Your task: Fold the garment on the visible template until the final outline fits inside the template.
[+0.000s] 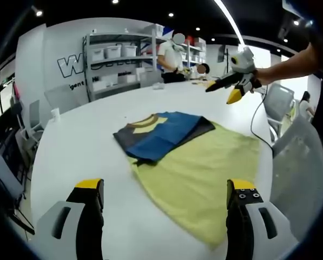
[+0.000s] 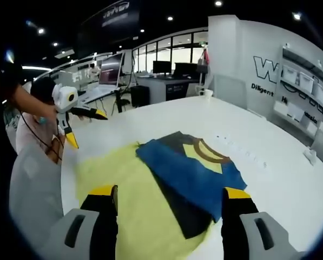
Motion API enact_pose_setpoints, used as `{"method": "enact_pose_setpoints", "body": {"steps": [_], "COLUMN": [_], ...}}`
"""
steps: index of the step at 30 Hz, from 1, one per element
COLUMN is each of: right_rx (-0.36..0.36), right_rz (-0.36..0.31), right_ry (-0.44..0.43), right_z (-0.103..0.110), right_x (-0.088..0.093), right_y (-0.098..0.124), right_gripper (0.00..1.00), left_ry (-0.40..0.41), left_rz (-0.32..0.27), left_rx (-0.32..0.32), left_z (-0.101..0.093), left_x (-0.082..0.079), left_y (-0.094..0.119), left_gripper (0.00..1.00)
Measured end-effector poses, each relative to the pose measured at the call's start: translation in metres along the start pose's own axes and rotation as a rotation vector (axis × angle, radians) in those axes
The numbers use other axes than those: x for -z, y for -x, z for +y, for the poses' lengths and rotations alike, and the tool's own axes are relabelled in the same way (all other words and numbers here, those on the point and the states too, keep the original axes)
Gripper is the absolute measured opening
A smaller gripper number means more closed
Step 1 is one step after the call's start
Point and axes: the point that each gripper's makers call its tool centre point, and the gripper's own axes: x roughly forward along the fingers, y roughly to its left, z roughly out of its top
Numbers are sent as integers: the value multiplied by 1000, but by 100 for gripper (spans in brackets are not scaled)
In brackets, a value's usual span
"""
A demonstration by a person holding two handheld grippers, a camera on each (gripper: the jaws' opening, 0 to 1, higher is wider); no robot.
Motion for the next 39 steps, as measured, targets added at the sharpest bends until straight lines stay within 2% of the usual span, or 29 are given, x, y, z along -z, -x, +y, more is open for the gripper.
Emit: {"method": "enact_pose_setpoints", "body": {"steps": [7,17,39], "right_rx": [7,-13,-70], "right_rz": [1,48,108], "right_ry": [-15,16,46], "right_z": [5,22,61], "right_x": [12,40,88], "right_y": [9,19,31], "right_gripper": [78,80,77], "left_ry": [-1,-15,-95], "left_rz": [-4,9,78], "left_rx": [1,16,74], "left_z": [-3,-14,-43], "left_x": [-1,4,34], "left_y": [0,0,1], "left_gripper": [98,99,96]}}
